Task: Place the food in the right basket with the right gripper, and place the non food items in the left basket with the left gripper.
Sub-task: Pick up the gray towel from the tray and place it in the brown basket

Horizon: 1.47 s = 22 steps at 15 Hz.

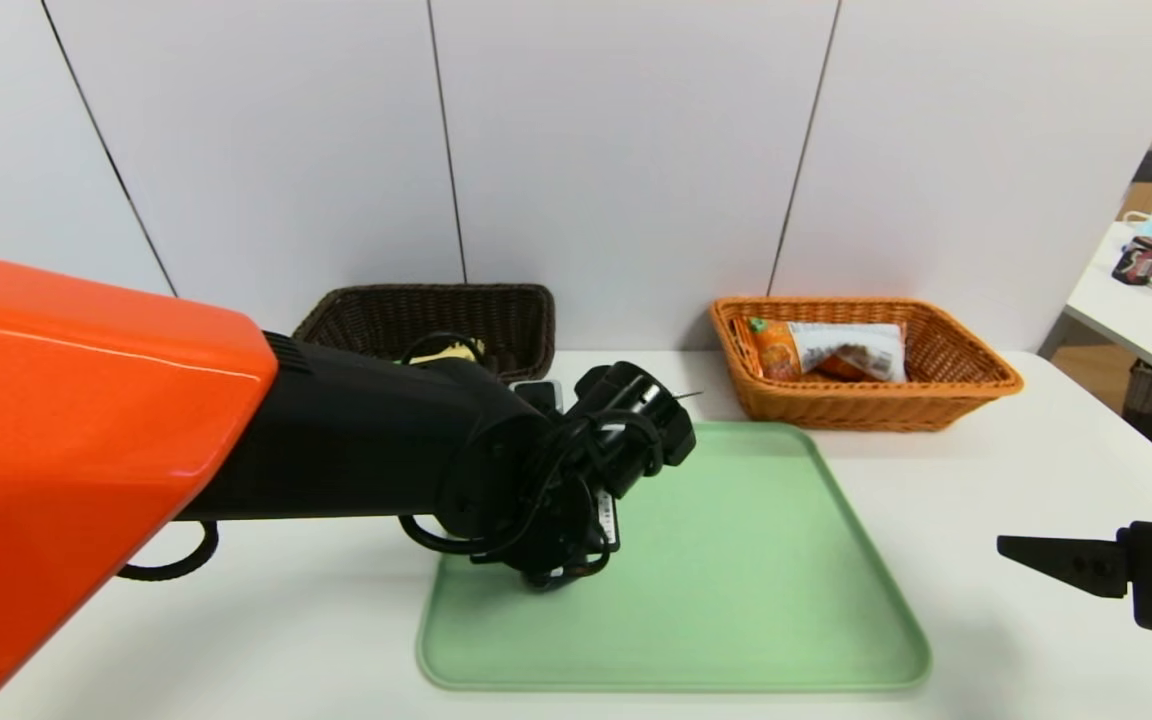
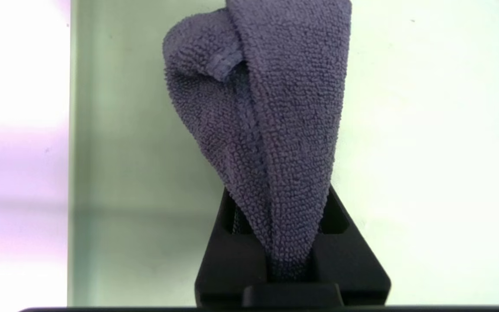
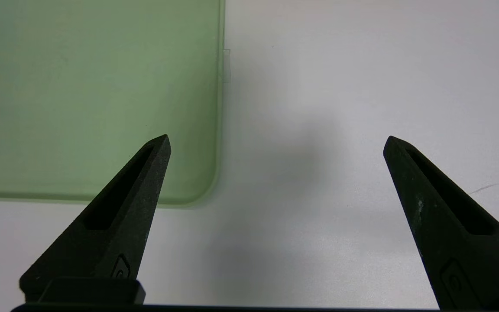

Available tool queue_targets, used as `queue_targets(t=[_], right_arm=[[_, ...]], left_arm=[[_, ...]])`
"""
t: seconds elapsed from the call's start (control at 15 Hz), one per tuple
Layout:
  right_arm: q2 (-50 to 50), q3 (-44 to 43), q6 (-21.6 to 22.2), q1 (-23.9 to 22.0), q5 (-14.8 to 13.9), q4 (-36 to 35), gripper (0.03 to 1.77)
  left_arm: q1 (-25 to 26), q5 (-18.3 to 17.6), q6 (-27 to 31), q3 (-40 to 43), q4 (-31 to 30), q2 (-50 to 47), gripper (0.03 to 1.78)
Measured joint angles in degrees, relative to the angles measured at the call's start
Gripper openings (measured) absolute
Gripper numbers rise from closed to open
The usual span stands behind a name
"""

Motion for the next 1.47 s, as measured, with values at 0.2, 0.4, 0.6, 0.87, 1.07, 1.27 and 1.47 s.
queue_targets(t=[0.2, 0.4, 0.6, 0.87, 1.07, 1.27, 1.47], right_arm=[[-0.17, 0.32, 0.18, 0.0, -0.06, 0.02, 1.7], [-0.23, 0.35, 0.27, 0.0, -0.04, 0.0, 1.7], [-0.26, 0.35, 0.4, 0.0, -0.02, 0.0, 1.7], [-0.39, 0.46, 0.44, 0.0, 0.02, 0.06, 1.7], [-0.83, 0.73, 0.35, -0.04, 0.05, 0.09, 1.7], [-0.94, 1.23, 0.38, -0.06, 0.02, 0.05, 1.7], [-1.0, 1.89, 0.43, -0.01, -0.06, -0.09, 1.7]], left_arm=[[-0.24, 0.33, 1.08, 0.16, 0.23, -2.78, 0.25], [0.94, 0.44, 6.86, 0.35, 0.89, -6.23, 0.25], [4.46, 0.2, 17.9, 0.46, 0.5, -9.98, 0.25], [13.51, -3.39, 35.17, -0.63, -3.35, -12.9, 0.25], [21.83, -10.84, 49.53, -2.79, -6.97, -13.9, 0.25], [27.09, -17.46, 60.36, -4.94, -7.46, -14.28, 0.25], [31.98, -28.0, 70.64, -5.61, -10.56, -13.67, 0.25]])
